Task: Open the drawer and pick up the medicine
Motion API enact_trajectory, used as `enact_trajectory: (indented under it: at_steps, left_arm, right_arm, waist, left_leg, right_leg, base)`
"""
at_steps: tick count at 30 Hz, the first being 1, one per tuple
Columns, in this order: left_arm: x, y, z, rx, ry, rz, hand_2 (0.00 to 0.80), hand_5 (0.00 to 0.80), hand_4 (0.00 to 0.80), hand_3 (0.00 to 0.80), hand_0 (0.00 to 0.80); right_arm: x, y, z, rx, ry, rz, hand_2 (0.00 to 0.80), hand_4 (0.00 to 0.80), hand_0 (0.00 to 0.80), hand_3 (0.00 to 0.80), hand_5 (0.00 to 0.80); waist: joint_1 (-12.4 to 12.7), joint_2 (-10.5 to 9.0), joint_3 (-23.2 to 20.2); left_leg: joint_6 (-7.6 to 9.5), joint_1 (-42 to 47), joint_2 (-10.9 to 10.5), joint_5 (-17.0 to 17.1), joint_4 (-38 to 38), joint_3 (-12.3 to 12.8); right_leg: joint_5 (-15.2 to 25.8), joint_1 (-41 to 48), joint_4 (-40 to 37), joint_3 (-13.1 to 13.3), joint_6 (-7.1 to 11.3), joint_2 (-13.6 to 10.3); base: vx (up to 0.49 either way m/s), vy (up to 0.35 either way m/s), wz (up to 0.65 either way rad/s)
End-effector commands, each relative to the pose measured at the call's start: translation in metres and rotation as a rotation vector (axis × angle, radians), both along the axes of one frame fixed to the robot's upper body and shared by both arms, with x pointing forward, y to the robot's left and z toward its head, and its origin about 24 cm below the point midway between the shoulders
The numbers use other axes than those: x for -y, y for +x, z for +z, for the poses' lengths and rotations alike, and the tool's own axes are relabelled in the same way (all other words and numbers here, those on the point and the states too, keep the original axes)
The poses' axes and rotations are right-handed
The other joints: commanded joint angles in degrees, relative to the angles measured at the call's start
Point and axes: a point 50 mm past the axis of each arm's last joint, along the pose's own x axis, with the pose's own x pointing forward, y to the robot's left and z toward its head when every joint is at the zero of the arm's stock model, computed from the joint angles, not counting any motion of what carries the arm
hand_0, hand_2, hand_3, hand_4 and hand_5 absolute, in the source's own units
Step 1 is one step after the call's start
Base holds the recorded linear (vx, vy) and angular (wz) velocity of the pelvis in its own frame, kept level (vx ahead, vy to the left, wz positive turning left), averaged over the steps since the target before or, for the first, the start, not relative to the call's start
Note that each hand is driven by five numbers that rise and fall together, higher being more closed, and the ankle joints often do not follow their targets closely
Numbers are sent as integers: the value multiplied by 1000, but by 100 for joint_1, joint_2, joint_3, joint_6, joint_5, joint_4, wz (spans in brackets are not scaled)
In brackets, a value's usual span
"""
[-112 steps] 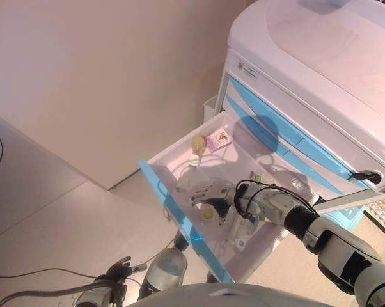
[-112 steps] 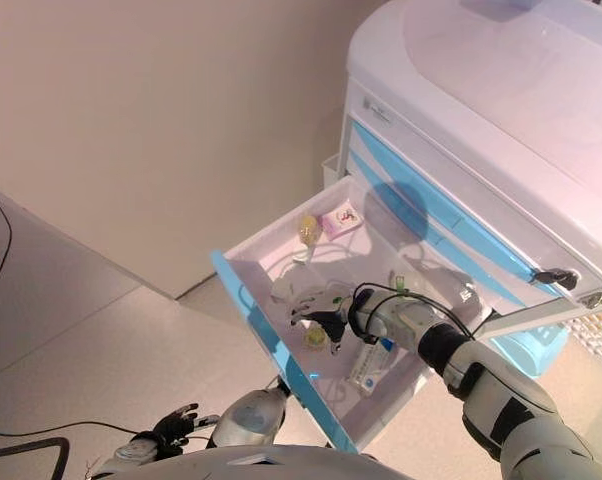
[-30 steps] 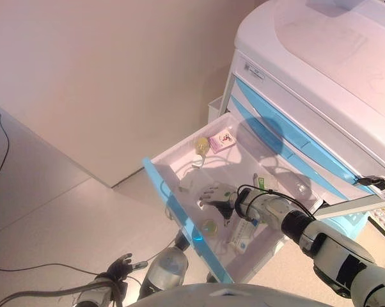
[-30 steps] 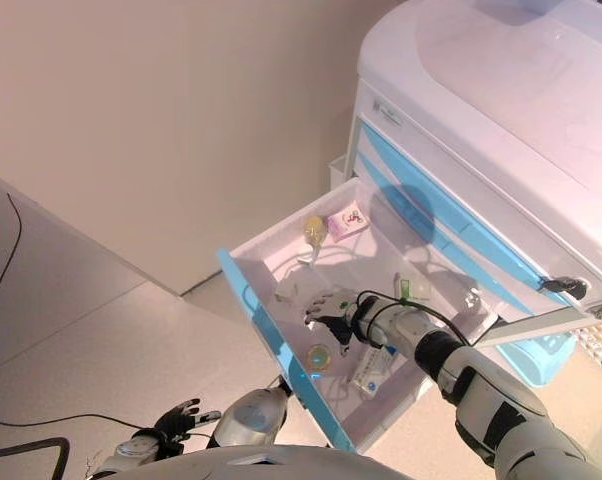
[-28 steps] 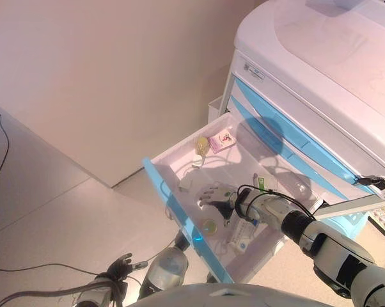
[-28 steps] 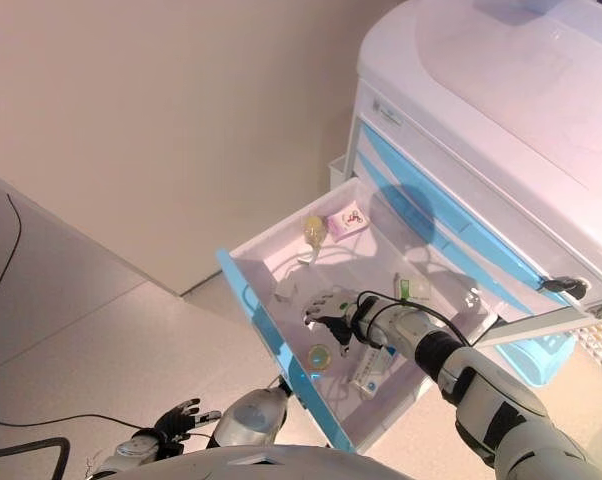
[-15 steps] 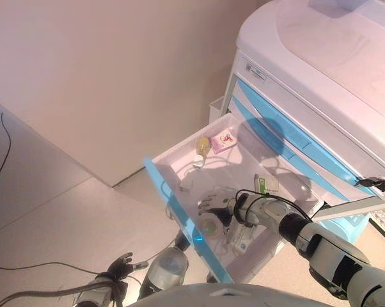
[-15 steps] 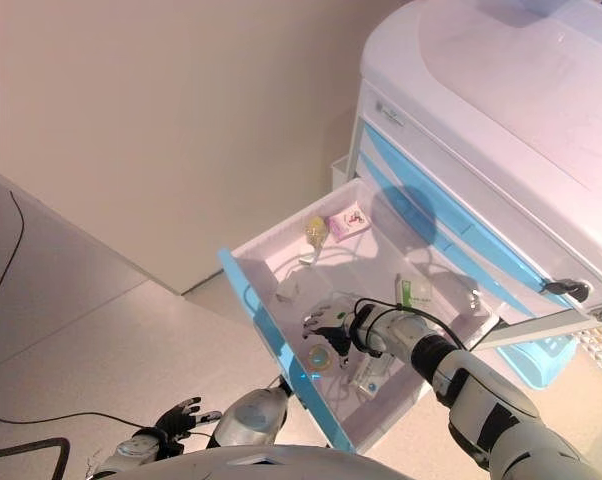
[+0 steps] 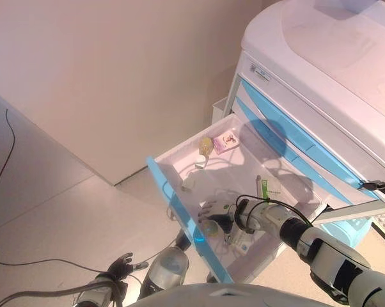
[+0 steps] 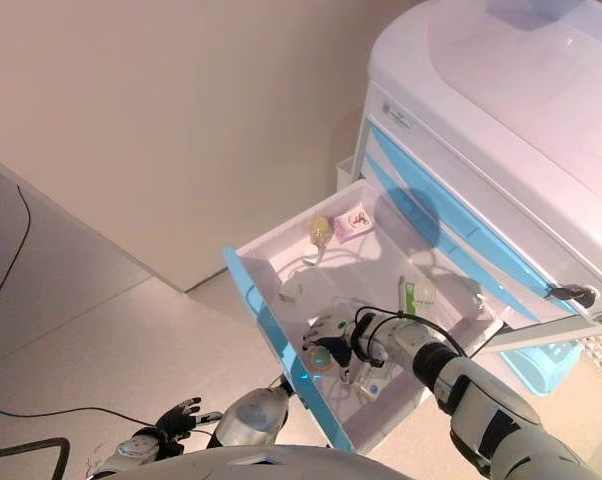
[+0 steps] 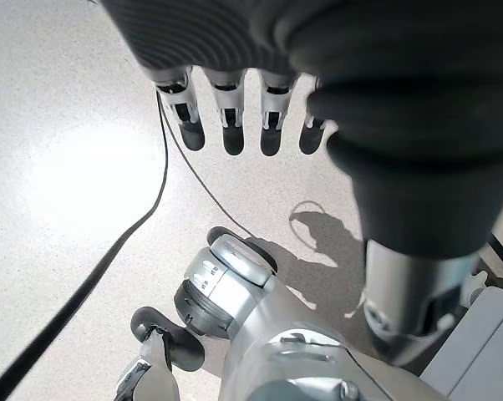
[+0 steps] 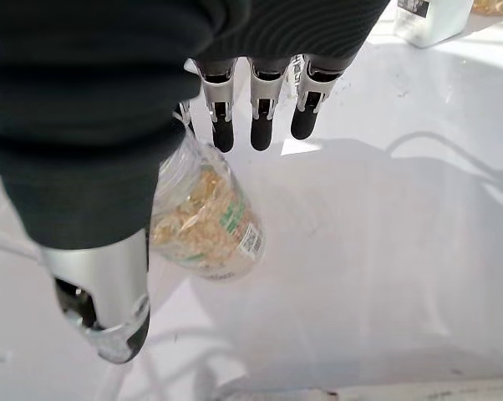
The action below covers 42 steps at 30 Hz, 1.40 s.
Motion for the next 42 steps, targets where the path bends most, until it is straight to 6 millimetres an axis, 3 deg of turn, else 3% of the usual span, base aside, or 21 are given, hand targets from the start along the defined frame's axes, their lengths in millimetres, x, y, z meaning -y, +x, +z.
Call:
enact_trajectory:
  at_steps: [1,6,8,10,15,25,29,35,38,42]
  left_arm:
    - [-6,-16,-2,-43,24,-29,0,0,0,0,0]
    - [-5,-17,-3,-45,24,-30,0,0,0,0,0]
    - [-5,-18,-3,-46,23,-30,0,0,0,0,0]
    - [-4,-18,-3,-48,22,-32,0,0,0,0,0]
    - [-4,-18,-3,-42,20,-32,0,0,0,0,0]
    - [-3,-18,-3,-41,16,-32,0,0,0,0,0]
    - [-2,-20,-4,-47,16,-31,0,0,0,0,0]
    - [-2,-26,-6,-64,19,-23,0,0,0,0,0]
    - [-4,-29,-6,-81,20,-6,0,0,0,0,0]
    - [-8,-31,-5,-93,20,16,0,0,0,0,0]
  right_arm:
    - [-18,-12,2,-39,75,65,0,0,0,0,0]
    - [-18,-14,0,-41,74,65,0,0,0,0,0]
    - [-17,-14,-1,-39,72,64,154,154,154,154,154]
    - [-18,-14,-1,-34,74,64,417,417,417,417,417]
    - [-18,-13,1,-19,79,67,634,634,634,634,634]
    - [-15,-7,6,26,98,55,684,684,684,684,684]
    - [-14,-4,9,58,123,37,797,797,797,797,797]
    - [-12,3,23,123,188,18,800,800,800,800,800]
    - [-10,11,45,167,244,4,800,800,800,800,800]
    - [-8,19,98,207,333,-27,800,800,800,800,800]
  waist:
    - [38,-42,-42]
    - [40,-30,-37]
    - [44,-25,-38]
    - [46,-21,-36]
    - [41,-7,-18]
    - [10,-6,2]
    - [-15,-7,-24]
    - [-98,-40,-89]
    - [-231,-64,-173]
    - [-520,-76,-289]
  left_leg:
    - [88,204,-204,-352,-134,-67]
    - [89,207,-207,-351,-132,-73]
    - [88,214,-205,-352,-132,-74]
    - [89,212,-210,-357,-127,-76]
    - [95,212,-215,-358,-122,-85]
    - [101,196,-221,-363,-123,-59]
    - [107,215,-217,-379,-124,-36]
    - [128,280,-227,-420,-135,39]
    - [135,325,-210,-457,-129,148]
    - [166,341,-187,-487,-94,342]
  right_leg:
    - [51,-127,379,310,66,-231]
    - [47,-128,387,299,64,-232]
    - [47,-124,387,291,64,-234]
    - [42,-120,386,294,61,-234]
    - [41,-131,399,298,59,-235]
    - [89,-144,345,322,81,-234]
    - [109,-139,326,345,96,-241]
    - [181,-100,242,434,136,-233]
    - [220,-98,222,558,172,-238]
    - [294,-154,242,742,232,-259]
  base:
    - [0,0,0]
    - [0,0,0]
    - [0,0,0]
    - [0,0,0]
    - [3,-1,-1]
    - [1,0,0]
    - [0,0,0]
    - [17,8,-1]
    - [26,38,-9]
    - [8,45,-21]
